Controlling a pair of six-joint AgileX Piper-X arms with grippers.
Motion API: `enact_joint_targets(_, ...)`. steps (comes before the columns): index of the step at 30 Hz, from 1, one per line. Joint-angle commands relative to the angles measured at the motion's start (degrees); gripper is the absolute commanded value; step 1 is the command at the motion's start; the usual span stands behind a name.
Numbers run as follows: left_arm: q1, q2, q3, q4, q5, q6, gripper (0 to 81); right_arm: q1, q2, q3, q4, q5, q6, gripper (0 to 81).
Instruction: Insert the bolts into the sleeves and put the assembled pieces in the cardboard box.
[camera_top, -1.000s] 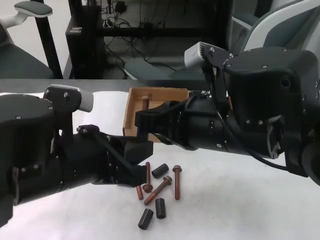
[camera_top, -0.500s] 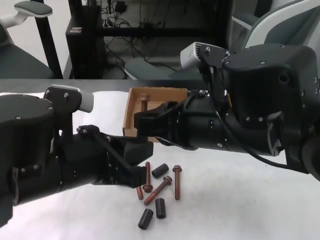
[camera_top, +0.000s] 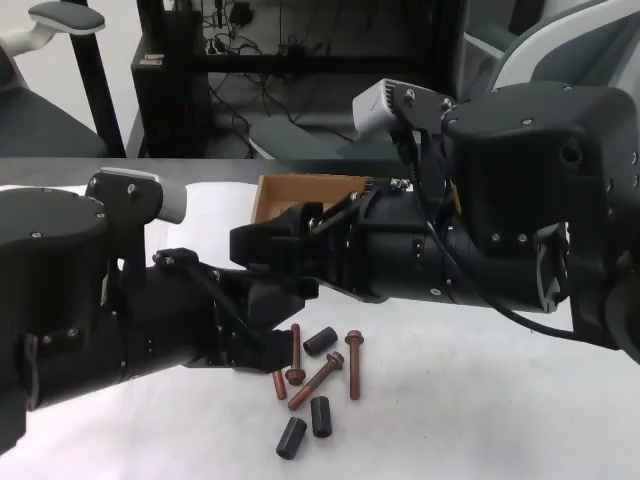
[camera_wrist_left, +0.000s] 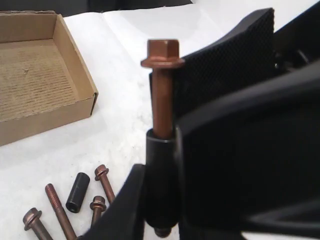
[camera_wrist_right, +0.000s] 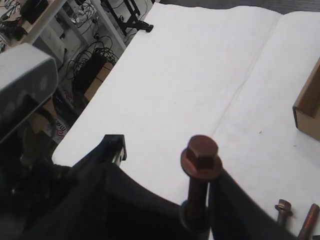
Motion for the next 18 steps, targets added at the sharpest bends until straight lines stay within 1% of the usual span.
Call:
enact_joint_targets(1, 0.1, -0.6, -0.9, -3.9, -0.2, 0.1, 1.7, 0.2, -0.2, 0.1, 2.1, -0.5, -0.1, 59.1)
enact_joint_targets(4, 0.1, -0.6, -0.9, -3.9, -0.1, 0.1, 1.7, -0.7, -0.2, 0.1, 3.0, 0.3, -1.2, 59.8)
enact_joint_targets(5, 0.1, -0.6, -0.9, -4.1, -0.1, 0.1, 1.7, -1.0, -0.2, 0.1, 3.7, 0.3, -1.3, 61.6)
enact_joint_targets(7, 0.1, -0.6, -0.9, -4.8, -0.1, 0.1, 1.7, -1.5, -0.2, 0.1, 5.6, 0.2, -2.1, 69.4)
enact_joint_targets(11, 0.1, -0.6, -0.9, -7.0, -0.1, 0.1, 1.7, -1.6, -0.2, 0.1, 8.1, 0.2, -2.1, 70.0)
enact_joint_targets(18, 0.1, -0.6, -0.9, -6.7, -0.2, 0.4, 1.7, -1.8, -0.3, 0.0, 6.6, 0.3, -2.1, 70.0)
